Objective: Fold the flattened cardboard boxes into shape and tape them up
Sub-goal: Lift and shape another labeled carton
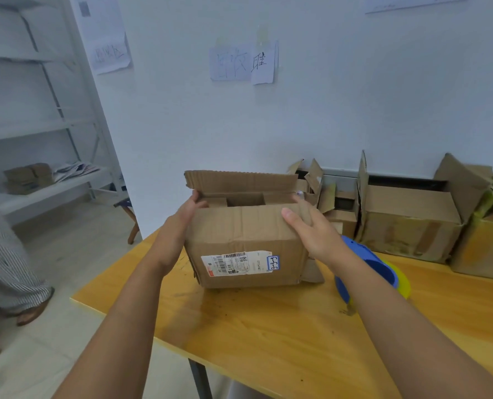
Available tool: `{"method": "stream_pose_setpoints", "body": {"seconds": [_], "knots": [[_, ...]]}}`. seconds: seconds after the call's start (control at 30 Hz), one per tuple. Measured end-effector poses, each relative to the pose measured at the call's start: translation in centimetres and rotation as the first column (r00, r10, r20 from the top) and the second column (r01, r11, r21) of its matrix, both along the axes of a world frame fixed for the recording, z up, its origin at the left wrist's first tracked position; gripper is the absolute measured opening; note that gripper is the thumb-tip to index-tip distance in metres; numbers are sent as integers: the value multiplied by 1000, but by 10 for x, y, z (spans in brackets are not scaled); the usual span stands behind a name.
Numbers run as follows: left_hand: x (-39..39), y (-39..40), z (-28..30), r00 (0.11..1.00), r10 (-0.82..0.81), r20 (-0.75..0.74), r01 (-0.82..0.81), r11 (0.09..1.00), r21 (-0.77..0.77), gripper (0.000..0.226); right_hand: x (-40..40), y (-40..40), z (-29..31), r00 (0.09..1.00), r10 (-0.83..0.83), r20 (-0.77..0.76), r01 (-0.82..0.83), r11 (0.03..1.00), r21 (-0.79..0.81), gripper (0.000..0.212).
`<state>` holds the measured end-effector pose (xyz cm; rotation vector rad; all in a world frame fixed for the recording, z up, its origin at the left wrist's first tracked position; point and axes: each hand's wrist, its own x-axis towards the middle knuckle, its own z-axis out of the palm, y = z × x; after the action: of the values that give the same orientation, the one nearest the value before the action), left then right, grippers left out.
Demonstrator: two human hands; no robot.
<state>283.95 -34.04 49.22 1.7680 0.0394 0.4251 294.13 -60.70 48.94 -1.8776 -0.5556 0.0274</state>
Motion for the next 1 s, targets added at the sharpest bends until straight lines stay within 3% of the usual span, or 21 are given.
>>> {"method": "stream_pose_setpoints", "body": {"seconds": [0.07, 0.13, 0.3, 0.67, 0.8, 1.0], "knots": [[3, -1, -5, 997, 73, -6, -73, 995, 74, 79, 3, 1, -7, 998, -66, -13, 66, 998, -23, 73], [7, -1, -13, 992, 128, -21, -125, 986, 113, 71, 5, 1, -15, 992, -119, -44, 118, 993, -25, 83], [12, -2, -18, 991, 127, 34, -129, 988, 84, 91, 7, -2, -23, 993, -119, -11, 119, 993, -22, 84], [26, 10, -6, 983, 117, -138, -84, 970, 229, 92, 16, -5, -6, 999, -48, -12, 43, 956, -289, 88], [32, 13, -3, 978, 142, -154, -87, 944, 318, 97, 21, -3, 2, 996, 42, 76, -19, 960, -279, 95], [33, 19, -6, 984, 142, -103, -107, 951, 288, 87, 30, 1, 1, 994, 86, 61, -77, 986, -146, 91]]}}
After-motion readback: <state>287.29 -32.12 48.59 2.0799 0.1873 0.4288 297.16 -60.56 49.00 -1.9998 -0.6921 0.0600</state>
